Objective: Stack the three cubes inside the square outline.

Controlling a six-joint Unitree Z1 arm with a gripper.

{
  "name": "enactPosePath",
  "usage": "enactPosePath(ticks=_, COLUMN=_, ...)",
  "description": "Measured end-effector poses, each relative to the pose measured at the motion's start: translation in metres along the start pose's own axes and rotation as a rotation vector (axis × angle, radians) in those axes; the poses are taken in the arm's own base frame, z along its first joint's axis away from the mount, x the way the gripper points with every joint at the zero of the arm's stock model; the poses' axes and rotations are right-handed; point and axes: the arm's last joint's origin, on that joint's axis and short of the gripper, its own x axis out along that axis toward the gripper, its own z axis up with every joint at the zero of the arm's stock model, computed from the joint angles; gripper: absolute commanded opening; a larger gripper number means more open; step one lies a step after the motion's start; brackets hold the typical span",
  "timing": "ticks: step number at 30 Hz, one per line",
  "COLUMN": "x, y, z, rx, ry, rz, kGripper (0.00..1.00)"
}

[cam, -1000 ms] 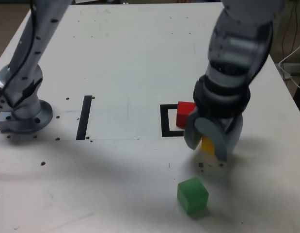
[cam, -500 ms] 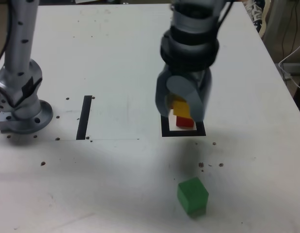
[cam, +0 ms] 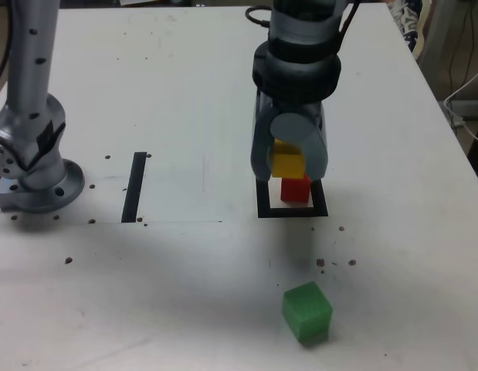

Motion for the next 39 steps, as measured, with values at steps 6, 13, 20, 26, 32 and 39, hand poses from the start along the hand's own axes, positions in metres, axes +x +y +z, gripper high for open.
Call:
enactPosePath(ticks=6, x=0.007, y=0.014, z=0.010, rx=0.060, ry=0.020, rz=-0.028, kGripper=0.12)
enactPosePath(ticks=13, x=0.008, y=0.016, z=0.010, rx=0.085, ry=0.032, rz=-0.031, kGripper=0.12)
enactPosePath(ticks=20, x=0.010, y=0.017, z=0.010, rx=0.086, ry=0.038, rz=-0.002, kGripper=0.12)
enactPosePath(ticks=26, x=0.017, y=0.020, z=0.017, rx=0.077, ry=0.041, rz=-0.001, kGripper=0.12)
enactPosePath(ticks=32, x=0.021, y=0.019, z=0.022, rx=0.074, ry=0.036, rz=-0.011, kGripper=0.13)
enactPosePath(ticks=39, x=0.025, y=0.021, z=0.022, rx=0.067, ry=0.046, rz=-0.011, kGripper=0.18)
